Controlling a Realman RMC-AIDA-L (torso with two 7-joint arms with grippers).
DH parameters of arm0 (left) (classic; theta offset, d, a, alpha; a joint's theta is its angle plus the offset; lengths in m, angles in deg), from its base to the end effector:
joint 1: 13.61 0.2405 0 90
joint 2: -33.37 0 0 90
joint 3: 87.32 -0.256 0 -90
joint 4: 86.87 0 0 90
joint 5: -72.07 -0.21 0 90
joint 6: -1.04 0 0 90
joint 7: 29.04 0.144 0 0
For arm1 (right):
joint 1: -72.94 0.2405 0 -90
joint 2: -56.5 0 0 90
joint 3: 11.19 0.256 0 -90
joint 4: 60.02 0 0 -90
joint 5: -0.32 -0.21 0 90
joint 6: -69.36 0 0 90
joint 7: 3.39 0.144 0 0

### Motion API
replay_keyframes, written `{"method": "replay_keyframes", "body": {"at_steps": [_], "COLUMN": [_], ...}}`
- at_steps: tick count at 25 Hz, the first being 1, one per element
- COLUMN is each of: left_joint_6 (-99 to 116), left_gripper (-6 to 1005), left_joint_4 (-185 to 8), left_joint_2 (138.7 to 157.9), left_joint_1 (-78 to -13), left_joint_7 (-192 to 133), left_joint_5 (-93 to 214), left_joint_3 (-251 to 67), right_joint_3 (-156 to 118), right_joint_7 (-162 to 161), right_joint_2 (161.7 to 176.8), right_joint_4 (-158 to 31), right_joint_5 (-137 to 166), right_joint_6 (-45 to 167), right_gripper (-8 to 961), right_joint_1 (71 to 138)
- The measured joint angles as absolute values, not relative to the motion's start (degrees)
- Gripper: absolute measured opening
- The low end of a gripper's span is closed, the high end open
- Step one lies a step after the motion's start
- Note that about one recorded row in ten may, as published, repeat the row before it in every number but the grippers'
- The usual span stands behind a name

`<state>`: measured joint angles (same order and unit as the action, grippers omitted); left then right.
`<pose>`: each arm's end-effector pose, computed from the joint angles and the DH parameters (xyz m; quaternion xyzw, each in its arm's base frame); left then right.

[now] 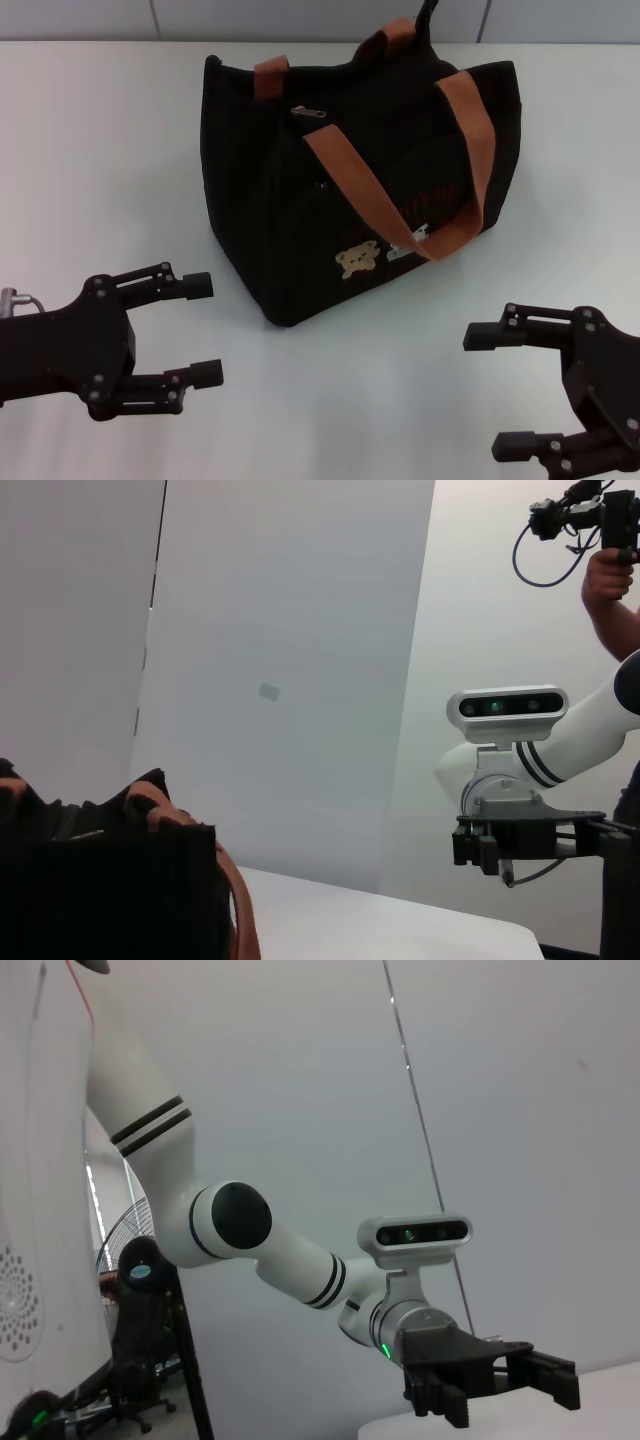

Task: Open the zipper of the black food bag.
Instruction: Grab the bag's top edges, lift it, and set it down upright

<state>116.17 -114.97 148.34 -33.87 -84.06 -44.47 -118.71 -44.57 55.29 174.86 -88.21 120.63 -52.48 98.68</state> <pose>-0.2971 0.2262 0.0248 -0.9260 -0.1021 -0.3583 0.0618 0.2576 0.2275 0.0043 0.9161 -0.0796 -0.3881 0.0614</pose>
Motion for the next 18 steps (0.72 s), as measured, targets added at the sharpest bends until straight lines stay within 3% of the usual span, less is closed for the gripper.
{"method": "replay_keyframes", "body": {"at_steps": [5, 10, 15, 18], "left_joint_6": [116.17, 115.74, 109.70, 105.32], "left_gripper": [825, 821, 817, 814], "left_joint_4": [-114.97, -115.00, -112.94, -108.25], "left_joint_2": [148.84, 149.77, 152.08, 152.20], "left_joint_1": [-34.00, -34.09, -34.26, -35.13], "left_joint_7": [-84.07, -83.75, -82.46, -79.99], "left_joint_5": [-44.65, -44.79, -44.31, -42.93], "left_joint_3": [-118.91, -119.54, -119.17, -119.11], "right_joint_3": [-44.25, -44.21, -38.50, -34.73], "right_joint_7": [55.01, 54.58, 54.26, 54.21], "right_joint_2": [174.88, 174.95, 175.16, 175.15], "right_joint_4": [-87.91, -87.67, -87.58, -87.45], "right_joint_5": [120.49, 120.45, 120.08, 119.96], "right_joint_6": [-52.06, -51.36, -48.61, -47.05], "right_gripper": [834, 834, 834, 835], "right_joint_1": [98.55, 98.52, 97.32, 96.40]}}
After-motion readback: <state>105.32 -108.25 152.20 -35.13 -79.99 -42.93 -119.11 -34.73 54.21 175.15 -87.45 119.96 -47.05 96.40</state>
